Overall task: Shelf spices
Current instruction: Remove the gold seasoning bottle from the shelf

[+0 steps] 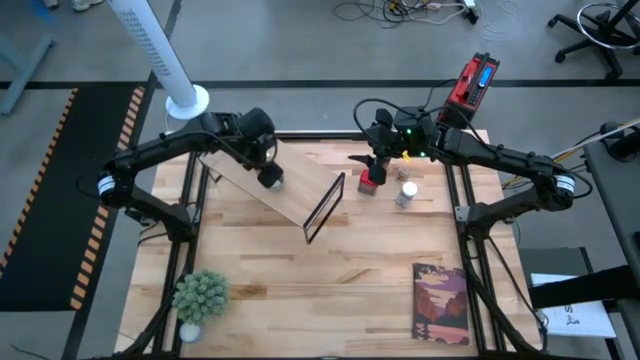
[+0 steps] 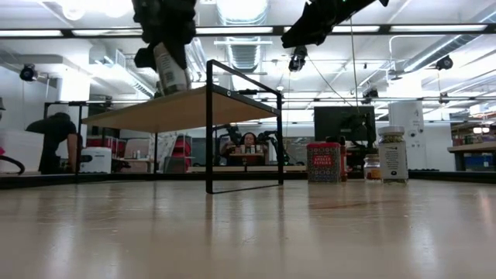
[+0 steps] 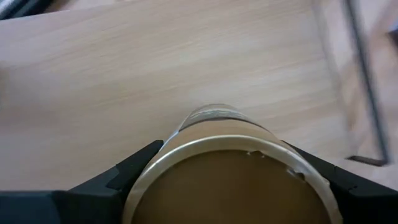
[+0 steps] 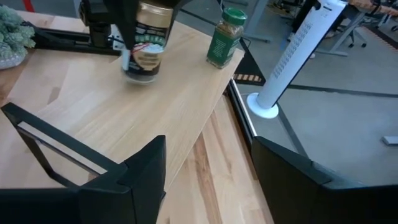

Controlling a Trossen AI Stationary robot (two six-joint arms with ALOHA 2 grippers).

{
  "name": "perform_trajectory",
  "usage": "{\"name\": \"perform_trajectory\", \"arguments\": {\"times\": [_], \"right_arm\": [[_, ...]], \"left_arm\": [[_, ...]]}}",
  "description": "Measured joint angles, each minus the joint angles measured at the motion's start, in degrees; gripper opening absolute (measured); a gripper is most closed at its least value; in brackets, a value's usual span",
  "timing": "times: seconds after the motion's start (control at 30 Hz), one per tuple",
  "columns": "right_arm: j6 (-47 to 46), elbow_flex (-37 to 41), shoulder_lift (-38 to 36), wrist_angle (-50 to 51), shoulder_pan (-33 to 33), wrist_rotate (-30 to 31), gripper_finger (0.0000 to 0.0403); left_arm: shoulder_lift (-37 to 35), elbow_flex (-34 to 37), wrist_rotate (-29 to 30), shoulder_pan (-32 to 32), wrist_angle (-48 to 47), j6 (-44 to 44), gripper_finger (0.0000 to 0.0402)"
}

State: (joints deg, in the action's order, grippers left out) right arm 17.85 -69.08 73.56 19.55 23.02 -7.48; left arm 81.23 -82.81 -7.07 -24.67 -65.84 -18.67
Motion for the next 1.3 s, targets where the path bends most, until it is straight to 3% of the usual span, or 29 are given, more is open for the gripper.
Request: {"name": "perform_trajectory", "arguments": {"times": [0.23, 0.8, 1.07, 1.3], "right_arm": [[0.1, 0.0, 0.0, 1.4, 0.9, 0.1, 0.0219], [0.2, 0.0, 0.0, 3.6, 4.5, 0.1, 0.0213], [-0.2, 0.6, -0.3, 4.2, 5.0, 0.1, 0.0221], [-3.0, 0.6, -3.3, 3.8, 5.6, 0.1, 0.0217]], "left_arm": [[0.0, 0.0, -4.5, 4.6, 7.8, -2.0, 0.0266], [0.0, 0.0, -8.6, 15.7, 28.0, -7.4, 0.0266], [0.3, 0.0, -4.8, 23.0, 34.5, -9.5, 0.0266], [5.3, 0.0, -2.4, 28.4, 39.6, -10.6, 0.0266]]}}
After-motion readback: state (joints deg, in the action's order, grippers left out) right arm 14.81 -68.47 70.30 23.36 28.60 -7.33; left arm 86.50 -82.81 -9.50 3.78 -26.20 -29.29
